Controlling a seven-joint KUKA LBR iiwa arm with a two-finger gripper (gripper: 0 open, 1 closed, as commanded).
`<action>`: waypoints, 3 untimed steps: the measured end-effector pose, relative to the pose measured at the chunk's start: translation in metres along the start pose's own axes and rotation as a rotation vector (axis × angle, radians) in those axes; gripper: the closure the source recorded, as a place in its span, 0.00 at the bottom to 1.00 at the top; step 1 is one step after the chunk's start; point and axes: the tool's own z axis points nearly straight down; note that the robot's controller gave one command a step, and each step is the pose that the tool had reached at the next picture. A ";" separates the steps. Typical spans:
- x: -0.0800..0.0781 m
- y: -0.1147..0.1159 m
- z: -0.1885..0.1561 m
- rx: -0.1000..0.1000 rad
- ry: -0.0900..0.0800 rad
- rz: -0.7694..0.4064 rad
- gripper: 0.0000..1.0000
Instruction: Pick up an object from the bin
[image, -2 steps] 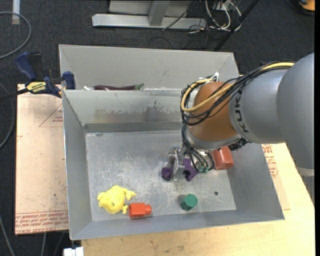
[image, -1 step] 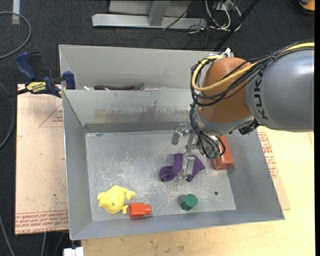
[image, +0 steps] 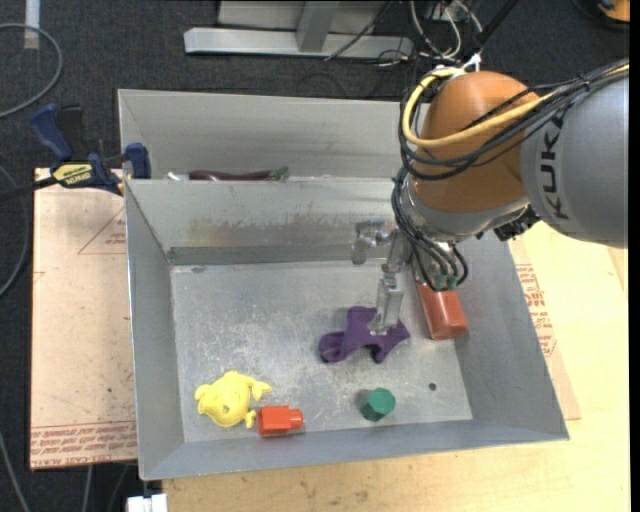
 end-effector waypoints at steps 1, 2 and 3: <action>0.026 -0.046 0.144 0.001 0.011 0.125 1.00; 0.025 -0.046 0.144 0.001 0.010 0.125 1.00; 0.029 -0.049 0.100 0.000 0.017 0.124 1.00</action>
Offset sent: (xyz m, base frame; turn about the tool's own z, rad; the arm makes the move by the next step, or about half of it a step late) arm 0.0000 0.0000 0.0000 0.0000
